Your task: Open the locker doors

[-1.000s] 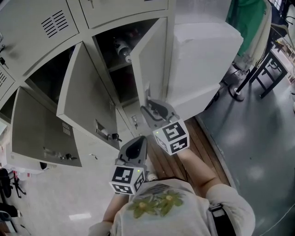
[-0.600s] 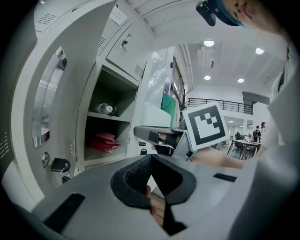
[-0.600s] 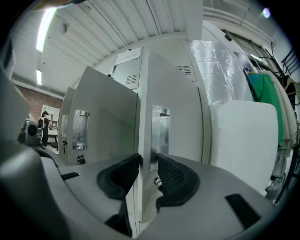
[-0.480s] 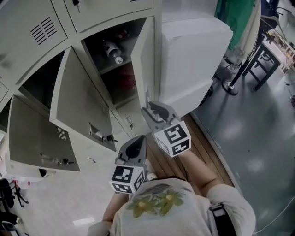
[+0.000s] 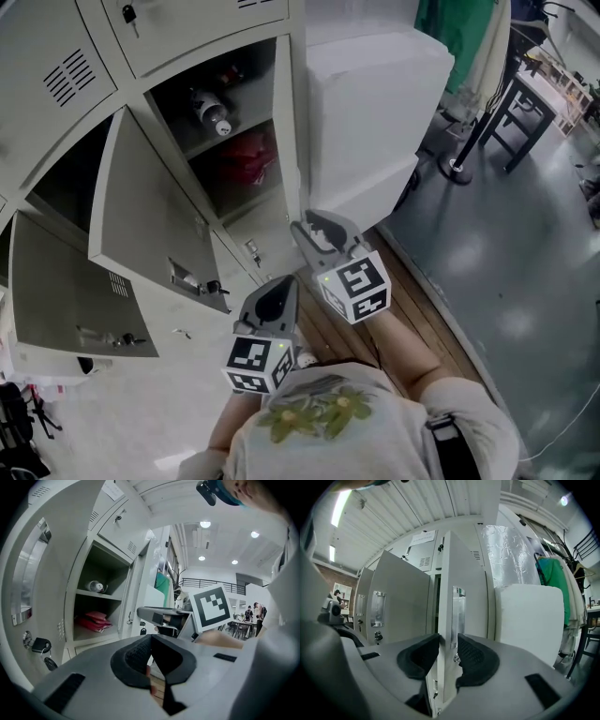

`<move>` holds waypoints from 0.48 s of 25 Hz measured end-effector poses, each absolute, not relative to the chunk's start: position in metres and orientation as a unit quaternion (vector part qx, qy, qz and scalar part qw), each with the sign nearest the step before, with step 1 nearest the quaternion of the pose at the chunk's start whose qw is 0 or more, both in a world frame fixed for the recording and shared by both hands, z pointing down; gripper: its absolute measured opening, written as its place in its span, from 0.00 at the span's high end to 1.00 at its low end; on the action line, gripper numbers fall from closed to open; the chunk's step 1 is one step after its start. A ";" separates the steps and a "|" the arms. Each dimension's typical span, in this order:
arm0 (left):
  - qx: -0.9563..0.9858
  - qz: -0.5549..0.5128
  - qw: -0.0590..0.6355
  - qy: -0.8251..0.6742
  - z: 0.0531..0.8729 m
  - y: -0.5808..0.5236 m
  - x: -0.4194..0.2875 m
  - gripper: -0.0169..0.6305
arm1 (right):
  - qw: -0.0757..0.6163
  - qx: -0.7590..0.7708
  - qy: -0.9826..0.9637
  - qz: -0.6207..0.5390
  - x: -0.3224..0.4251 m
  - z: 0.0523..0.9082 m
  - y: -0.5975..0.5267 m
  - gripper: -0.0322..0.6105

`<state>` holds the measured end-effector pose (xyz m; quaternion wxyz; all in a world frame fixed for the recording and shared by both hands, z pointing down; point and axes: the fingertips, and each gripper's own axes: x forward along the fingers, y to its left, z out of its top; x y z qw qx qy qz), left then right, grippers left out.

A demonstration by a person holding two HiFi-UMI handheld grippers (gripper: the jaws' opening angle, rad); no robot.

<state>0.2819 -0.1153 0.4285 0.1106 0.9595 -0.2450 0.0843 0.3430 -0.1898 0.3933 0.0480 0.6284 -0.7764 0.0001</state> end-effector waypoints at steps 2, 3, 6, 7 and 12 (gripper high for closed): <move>0.961 0.085 0.110 -0.240 0.428 -0.114 0.285 0.93 | 0.048 0.633 -0.772 0.001 0.348 0.394 -0.186 0.74; 0.961 0.085 0.109 -0.237 0.428 -0.113 0.286 0.93 | 0.048 0.636 -0.771 0.001 0.351 0.394 -0.184 0.74; 0.963 0.085 0.108 -0.232 0.427 -0.112 0.290 0.93 | 0.047 0.641 -0.766 0.002 0.357 0.394 -0.180 0.75; 0.963 0.086 0.108 -0.231 0.428 -0.112 0.291 0.93 | 0.047 0.643 -0.764 0.002 0.358 0.394 -0.178 0.77; 0.965 0.087 0.106 -0.225 0.427 -0.108 0.295 0.93 | 0.048 0.658 -0.751 0.001 0.369 0.394 -0.171 0.81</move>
